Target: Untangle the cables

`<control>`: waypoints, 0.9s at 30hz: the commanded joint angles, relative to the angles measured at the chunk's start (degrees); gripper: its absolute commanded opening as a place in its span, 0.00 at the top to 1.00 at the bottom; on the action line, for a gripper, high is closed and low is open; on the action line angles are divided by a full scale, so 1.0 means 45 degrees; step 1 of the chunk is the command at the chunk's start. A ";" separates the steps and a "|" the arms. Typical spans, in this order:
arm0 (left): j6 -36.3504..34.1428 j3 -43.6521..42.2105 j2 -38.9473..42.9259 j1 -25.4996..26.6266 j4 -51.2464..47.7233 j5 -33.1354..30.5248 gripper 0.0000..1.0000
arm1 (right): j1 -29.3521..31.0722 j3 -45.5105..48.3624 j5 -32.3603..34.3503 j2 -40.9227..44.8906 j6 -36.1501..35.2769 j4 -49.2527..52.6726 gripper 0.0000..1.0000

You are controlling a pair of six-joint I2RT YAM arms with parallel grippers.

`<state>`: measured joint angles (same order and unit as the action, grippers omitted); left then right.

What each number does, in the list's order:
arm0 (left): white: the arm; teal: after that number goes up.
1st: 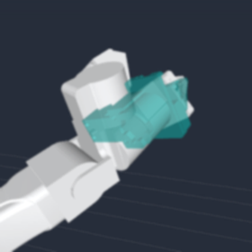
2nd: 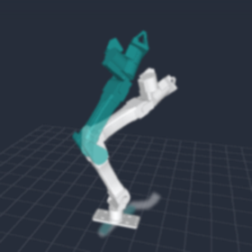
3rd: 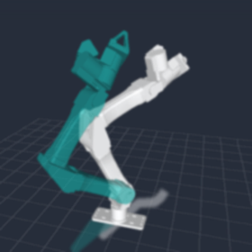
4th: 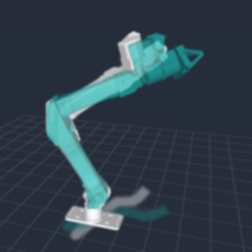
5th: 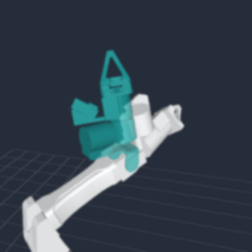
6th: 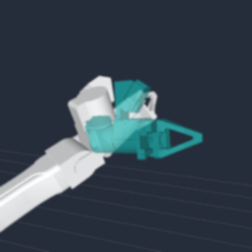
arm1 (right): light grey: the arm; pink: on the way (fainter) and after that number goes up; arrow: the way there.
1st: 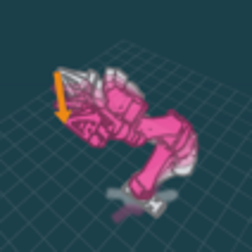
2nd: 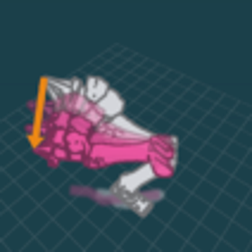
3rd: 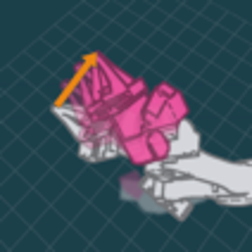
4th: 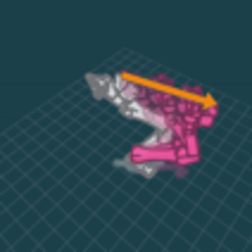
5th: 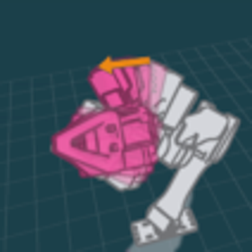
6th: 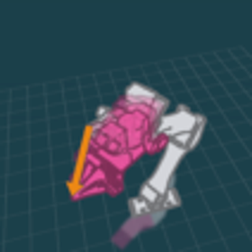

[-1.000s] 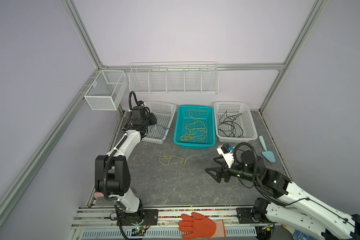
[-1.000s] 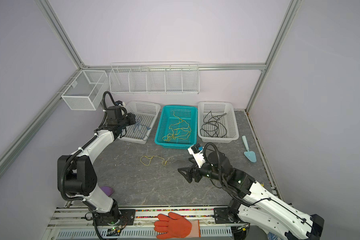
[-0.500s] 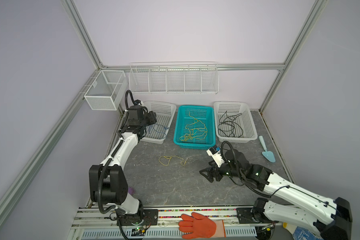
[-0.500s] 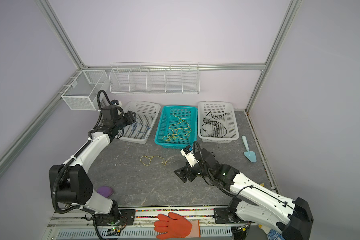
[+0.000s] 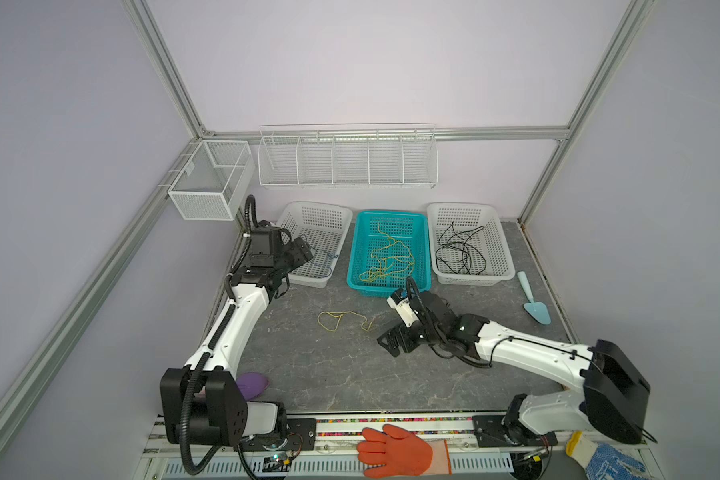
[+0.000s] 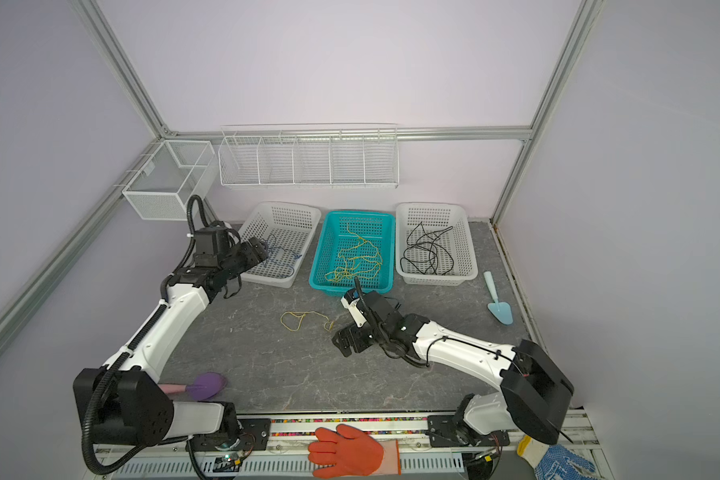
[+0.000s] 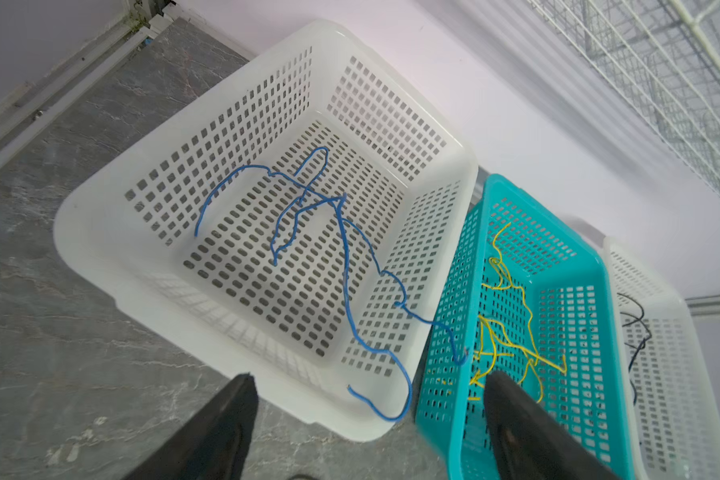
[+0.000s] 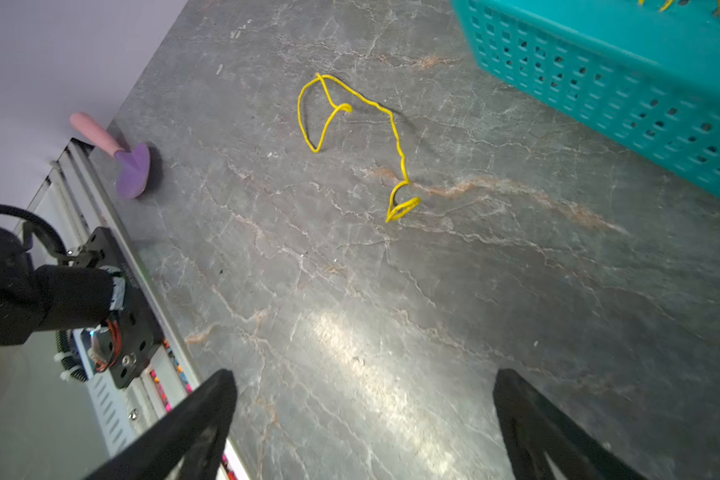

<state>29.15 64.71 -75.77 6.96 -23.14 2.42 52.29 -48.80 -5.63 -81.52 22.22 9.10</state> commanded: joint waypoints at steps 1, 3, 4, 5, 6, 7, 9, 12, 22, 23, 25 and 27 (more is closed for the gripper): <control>0.0094 -0.0610 0.1302 -0.0082 -0.0645 -0.0410 0.00 | 0.0079 -0.0975 0.0174 -0.1152 0.0649 -0.0913 0.06; -0.0052 -0.1140 0.1991 -0.0082 -0.0642 -0.0362 0.01 | 0.0079 -0.1442 0.0357 -0.1927 0.0912 -0.1079 0.09; -0.0149 -0.1297 0.2258 -0.0082 -0.0738 -0.0426 0.01 | 0.0079 -0.1602 0.0516 -0.2214 0.0986 -0.1122 0.09; -0.0318 -0.1481 0.2530 -0.0082 -0.0860 -0.0586 0.01 | 0.0079 -0.1774 0.0718 -0.2542 0.1071 -0.1171 0.09; -0.0451 -0.1719 0.2765 -0.0082 -0.0894 -0.0783 0.01 | 0.0060 -0.1953 0.0857 -0.2888 0.1158 -0.1130 0.10; -0.0513 -0.1986 0.2954 -0.0082 -0.0823 -0.0945 0.01 | 0.0064 -0.2147 0.0967 -0.3187 0.1194 -0.1106 0.11; -0.0484 -0.2543 0.3200 -0.0082 -0.0523 -0.1049 0.01 | 0.0040 -0.2585 0.1074 -0.3871 0.1297 -0.0992 0.17; -0.0112 -0.2787 0.2895 -0.0082 -0.0093 -0.0366 0.01 | 0.0021 -0.3009 0.1108 -0.4661 0.1416 -0.0969 0.26; 0.0886 -0.1001 -0.0635 -0.0082 0.0276 0.2058 0.01 | -0.0029 -0.3794 0.1037 -0.6280 0.1664 -0.1123 0.57; 0.0923 -0.0680 -0.1080 -0.0082 0.0125 0.1937 0.01 | -0.0048 -0.3867 0.1025 -0.6395 0.1645 -0.1106 0.61; 0.0906 -0.0037 -0.1825 -0.0082 -0.0062 0.1973 0.01 | -0.0052 -0.3975 0.0961 -0.6538 0.1607 -0.1084 0.69; 0.0974 0.0747 -0.2560 -0.0082 -0.0377 0.2015 0.01 | -0.0053 -0.3964 0.0924 -0.6573 0.1567 -0.1095 0.78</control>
<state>32.45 63.51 -84.49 6.76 -23.86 10.44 52.23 -65.58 -1.37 -110.56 28.88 4.73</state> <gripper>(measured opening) 0.992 0.242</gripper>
